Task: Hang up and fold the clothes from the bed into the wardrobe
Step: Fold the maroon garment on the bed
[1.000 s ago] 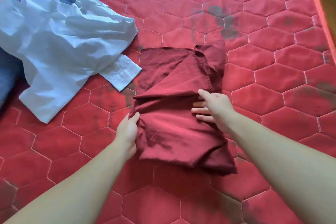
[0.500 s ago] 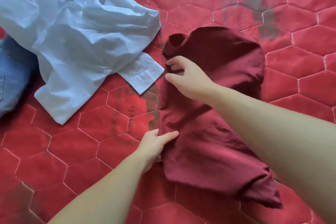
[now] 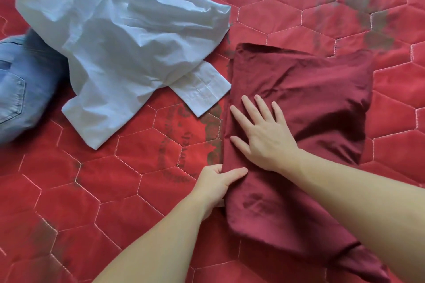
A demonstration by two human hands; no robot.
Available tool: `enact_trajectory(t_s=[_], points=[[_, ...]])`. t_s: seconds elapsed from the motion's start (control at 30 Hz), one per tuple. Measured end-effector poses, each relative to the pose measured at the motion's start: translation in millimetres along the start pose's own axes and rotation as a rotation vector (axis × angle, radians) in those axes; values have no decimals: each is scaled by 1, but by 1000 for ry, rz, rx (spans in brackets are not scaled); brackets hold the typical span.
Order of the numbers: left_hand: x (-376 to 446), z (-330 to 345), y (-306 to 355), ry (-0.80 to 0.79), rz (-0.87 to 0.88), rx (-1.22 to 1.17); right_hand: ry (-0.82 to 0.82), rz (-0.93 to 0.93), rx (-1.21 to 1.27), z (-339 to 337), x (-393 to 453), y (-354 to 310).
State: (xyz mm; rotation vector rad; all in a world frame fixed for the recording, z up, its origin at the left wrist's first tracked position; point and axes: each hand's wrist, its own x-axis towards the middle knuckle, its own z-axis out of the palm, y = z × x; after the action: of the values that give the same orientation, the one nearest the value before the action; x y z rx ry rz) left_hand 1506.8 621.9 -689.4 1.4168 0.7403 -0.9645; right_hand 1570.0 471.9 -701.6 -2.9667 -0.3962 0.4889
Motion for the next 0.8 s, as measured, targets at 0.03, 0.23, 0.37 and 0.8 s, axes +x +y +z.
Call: enact_trajectory(t_s=[0.03, 0.23, 0.37, 0.8], points=[[0, 0, 0, 0, 1, 2, 1, -6, 11, 3, -2, -4], [-5, 0, 2, -29, 46, 37, 73, -7, 152, 5, -37, -11], [-12, 3, 2, -12, 79, 6, 138, -38, 192, 7, -99, -11], [-55, 32, -71, 579, 393, 225, 203, 413, 287, 33, -237, 13]])
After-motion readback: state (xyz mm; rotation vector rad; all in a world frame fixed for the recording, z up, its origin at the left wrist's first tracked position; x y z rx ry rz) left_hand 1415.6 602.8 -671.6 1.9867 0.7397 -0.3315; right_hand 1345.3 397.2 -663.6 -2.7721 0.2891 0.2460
